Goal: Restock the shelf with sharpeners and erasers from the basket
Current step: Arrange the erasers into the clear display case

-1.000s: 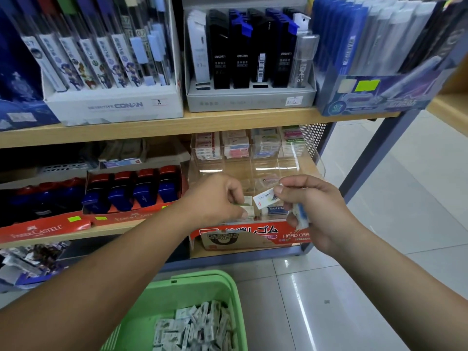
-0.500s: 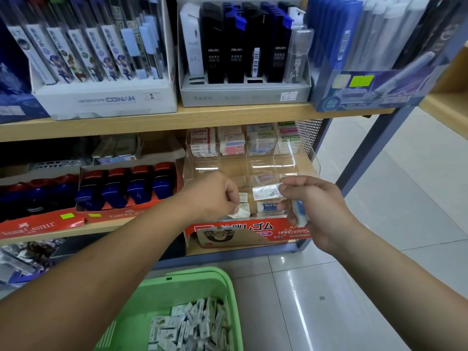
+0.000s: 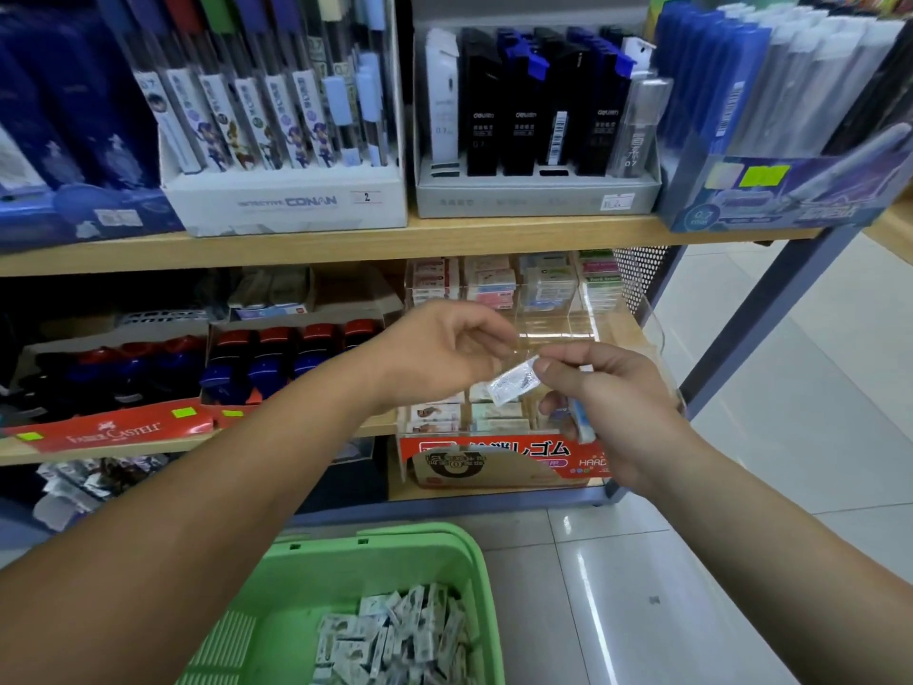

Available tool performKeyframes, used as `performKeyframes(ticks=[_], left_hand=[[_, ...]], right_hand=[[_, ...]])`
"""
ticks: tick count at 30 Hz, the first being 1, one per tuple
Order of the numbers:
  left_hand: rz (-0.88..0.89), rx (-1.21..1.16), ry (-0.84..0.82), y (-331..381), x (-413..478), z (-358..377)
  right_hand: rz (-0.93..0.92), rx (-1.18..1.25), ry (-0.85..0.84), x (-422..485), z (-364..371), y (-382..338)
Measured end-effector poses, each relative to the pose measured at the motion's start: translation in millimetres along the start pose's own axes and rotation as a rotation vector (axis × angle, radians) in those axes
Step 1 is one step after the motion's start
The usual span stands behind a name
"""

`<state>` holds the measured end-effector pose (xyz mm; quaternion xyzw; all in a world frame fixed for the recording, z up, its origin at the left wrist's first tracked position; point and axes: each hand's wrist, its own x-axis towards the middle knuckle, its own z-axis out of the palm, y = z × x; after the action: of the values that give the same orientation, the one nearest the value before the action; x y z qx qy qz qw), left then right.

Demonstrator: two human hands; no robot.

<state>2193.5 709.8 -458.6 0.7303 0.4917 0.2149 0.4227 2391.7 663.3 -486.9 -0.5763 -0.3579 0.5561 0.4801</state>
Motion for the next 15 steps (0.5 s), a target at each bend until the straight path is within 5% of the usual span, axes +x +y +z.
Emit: performKeyframes(ticks=[15], left_hand=[[-0.087,0.28,0.17,-52,-17,-26]], right_hand=[[0.152,0.209,-0.212,14,47,6]])
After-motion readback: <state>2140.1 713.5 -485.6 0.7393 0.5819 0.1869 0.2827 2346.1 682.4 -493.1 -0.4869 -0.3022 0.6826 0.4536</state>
